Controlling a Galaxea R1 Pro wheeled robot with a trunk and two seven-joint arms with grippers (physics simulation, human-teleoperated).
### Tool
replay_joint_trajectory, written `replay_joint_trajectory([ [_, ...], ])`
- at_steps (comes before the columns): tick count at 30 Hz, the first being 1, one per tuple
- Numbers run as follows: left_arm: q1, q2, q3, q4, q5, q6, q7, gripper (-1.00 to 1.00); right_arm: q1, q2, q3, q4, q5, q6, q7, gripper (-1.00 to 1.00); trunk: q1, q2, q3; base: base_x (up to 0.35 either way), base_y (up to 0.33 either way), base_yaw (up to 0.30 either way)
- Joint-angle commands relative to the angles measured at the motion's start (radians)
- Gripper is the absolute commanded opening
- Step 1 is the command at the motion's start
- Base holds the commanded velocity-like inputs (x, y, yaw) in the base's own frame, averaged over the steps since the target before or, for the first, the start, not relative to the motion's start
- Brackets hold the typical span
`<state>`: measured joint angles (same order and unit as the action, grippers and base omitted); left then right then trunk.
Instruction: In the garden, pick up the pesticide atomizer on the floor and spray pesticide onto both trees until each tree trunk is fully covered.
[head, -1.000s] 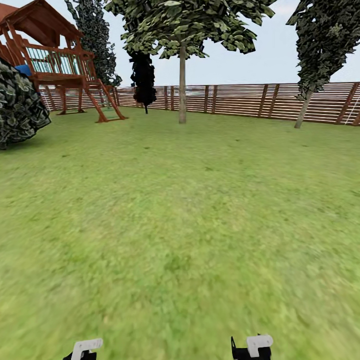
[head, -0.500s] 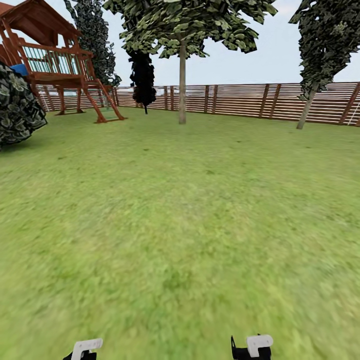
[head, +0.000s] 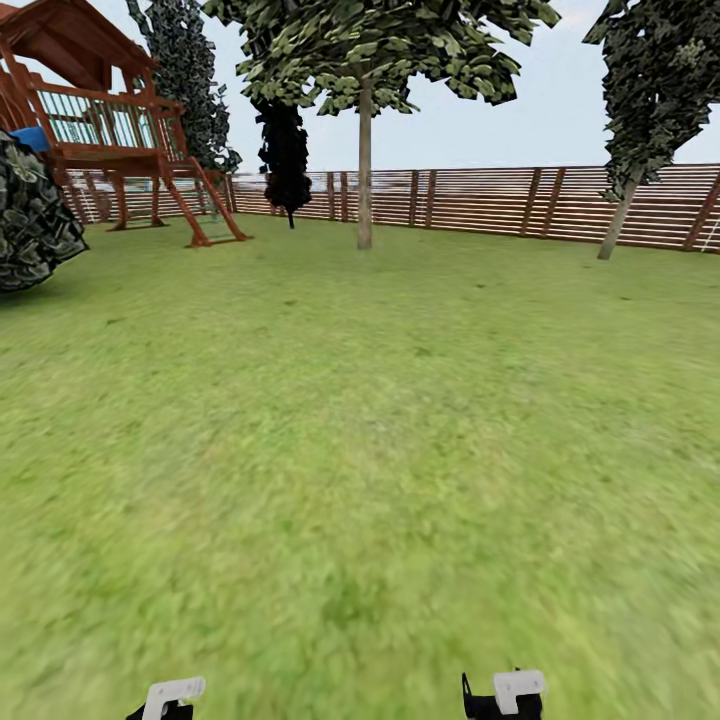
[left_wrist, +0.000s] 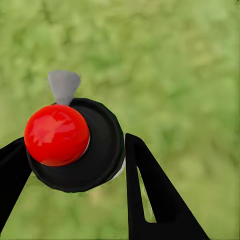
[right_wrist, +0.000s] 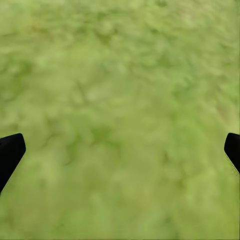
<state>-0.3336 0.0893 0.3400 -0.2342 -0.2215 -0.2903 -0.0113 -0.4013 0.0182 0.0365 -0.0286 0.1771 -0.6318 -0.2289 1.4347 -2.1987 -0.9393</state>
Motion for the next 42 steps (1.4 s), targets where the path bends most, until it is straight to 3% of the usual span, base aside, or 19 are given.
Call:
replay_joint_trajectory([
  [1, -0.001, 0.000, 0.008, 0.001, -0.011, -0.004, -0.001, -1.00, -0.001, 0.000, 0.003, 0.001, 0.009, 0.000, -0.010, 1.00, 0.000, 0.000, -0.001, 0.339, 0.000, 0.000],
  [42, -0.001, 0.000, 0.008, 0.001, -0.011, -0.004, -0.001, -1.00, -0.001, 0.000, 0.003, 0.001, 0.009, 0.001, -0.010, 1.00, 0.000, 0.000, -0.001, 0.339, 0.000, 0.000],
])
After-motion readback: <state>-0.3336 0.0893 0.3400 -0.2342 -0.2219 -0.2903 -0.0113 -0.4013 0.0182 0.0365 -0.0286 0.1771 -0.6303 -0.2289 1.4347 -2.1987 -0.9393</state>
